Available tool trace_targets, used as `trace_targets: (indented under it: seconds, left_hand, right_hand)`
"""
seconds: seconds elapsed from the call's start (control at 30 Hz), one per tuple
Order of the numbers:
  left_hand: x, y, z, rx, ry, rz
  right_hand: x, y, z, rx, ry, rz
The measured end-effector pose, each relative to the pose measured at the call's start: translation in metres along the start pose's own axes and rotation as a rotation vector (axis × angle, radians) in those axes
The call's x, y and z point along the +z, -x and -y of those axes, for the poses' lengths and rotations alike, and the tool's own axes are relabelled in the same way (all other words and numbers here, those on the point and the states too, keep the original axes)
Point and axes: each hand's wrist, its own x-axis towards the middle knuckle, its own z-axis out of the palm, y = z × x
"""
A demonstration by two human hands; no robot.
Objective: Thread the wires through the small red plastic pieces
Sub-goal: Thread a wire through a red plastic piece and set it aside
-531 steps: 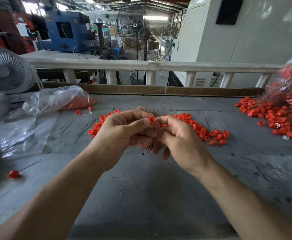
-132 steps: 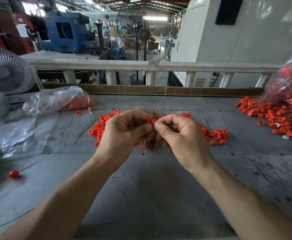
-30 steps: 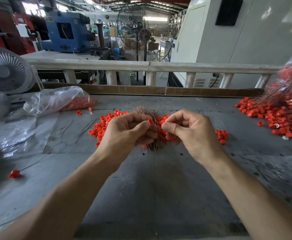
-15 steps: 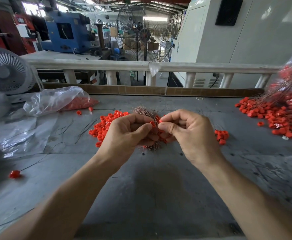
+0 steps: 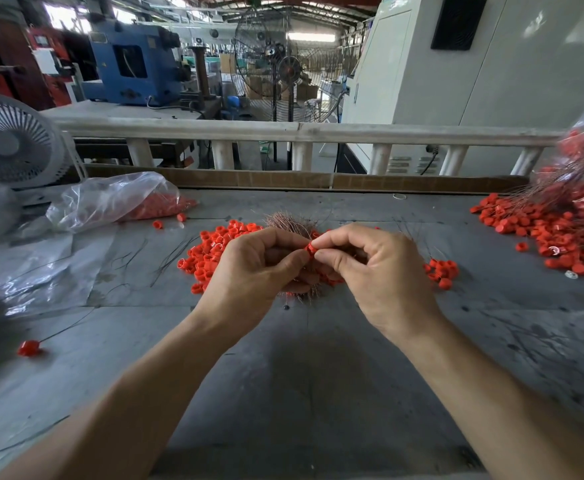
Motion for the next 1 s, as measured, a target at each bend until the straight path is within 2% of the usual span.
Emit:
trace_targets:
  seconds: [0.57, 0.7, 0.83, 1.0]
  left_hand:
    - [0.001, 0.000, 0.004, 0.005, 0.020, -0.065]
    - [0.000, 0.000, 0.003, -0.053, 0.111, -0.080]
    - [0.003, 0.001, 0.000, -0.155, 0.208, -0.093]
    - [0.004, 0.001, -0.003, -0.244, 0.301, -0.086]
  right_hand:
    - [0.006, 0.003, 0.009, -0.128, 0.140, -0.061]
    - [0.010, 0.006, 0.011, -0.219, 0.281, -0.054]
    - [0.019, 0.008, 0.016, -0.258, 0.464, -0.138]
    - [0.022, 0.009, 0.017, -0.292, 0.561, -0.160]
